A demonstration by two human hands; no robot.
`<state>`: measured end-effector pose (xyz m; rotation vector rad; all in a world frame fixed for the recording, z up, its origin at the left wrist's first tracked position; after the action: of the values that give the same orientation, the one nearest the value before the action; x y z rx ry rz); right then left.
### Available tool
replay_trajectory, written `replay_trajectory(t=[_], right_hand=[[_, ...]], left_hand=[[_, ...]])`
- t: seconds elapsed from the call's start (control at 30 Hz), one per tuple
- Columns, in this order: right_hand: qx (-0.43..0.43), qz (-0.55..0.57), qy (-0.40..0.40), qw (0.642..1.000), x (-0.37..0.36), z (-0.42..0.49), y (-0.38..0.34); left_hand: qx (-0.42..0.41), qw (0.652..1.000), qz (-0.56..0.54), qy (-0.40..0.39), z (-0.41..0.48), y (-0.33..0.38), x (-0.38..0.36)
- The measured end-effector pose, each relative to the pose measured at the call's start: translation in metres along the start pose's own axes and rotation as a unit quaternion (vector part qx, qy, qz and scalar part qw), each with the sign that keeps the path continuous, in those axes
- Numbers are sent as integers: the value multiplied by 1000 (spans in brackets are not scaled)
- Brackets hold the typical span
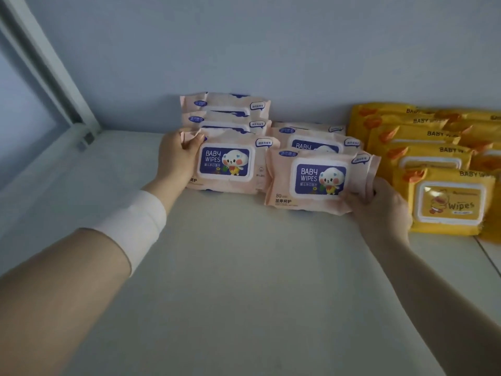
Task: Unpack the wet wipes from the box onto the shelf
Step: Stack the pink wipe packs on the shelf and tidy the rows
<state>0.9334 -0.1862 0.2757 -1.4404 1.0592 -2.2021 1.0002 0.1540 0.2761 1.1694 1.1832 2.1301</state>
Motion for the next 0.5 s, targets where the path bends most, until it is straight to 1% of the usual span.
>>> replay_trajectory(t=[0.1, 0.17, 0.23, 0.3, 0.37, 0.4, 0.5], right_hand=[[-15, -28, 20, 999, 3, -5, -2], [-28, -54, 15, 998, 7, -8, -5], [23, -107, 17, 994, 15, -13, -17], [125, -169, 22, 977, 25, -18, -31], [215, -199, 12, 956, 41, -22, -43], [238, -208, 1, 949, 52, -21, -47], [245, -253, -33, 935, 103, -9, -38]], left_hand=[[4, 999, 18, 26, 1, -4, 3], [-13, 996, 64, 55, 2, -5, 9], [-76, 985, 133, 79, -4, 11, 15], [-181, 968, 157, 74, -21, 48, 15], [-305, 933, 186, 42, -45, 101, 7], [-355, 910, 212, 5, -59, 128, -3], [-442, 829, 315, -131, -111, 207, -41]])
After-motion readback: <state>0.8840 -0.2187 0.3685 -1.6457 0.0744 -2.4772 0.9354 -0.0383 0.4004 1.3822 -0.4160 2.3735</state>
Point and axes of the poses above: each hand's wrist, its own z-axis towards the middle knuckle, its own x-axis out of the back of the hand, y = z × x, the point moved 6 cm from there along z, towards the middle knuckle, and after that the axes turned 6 degrees about y, right-handed, at the moved point
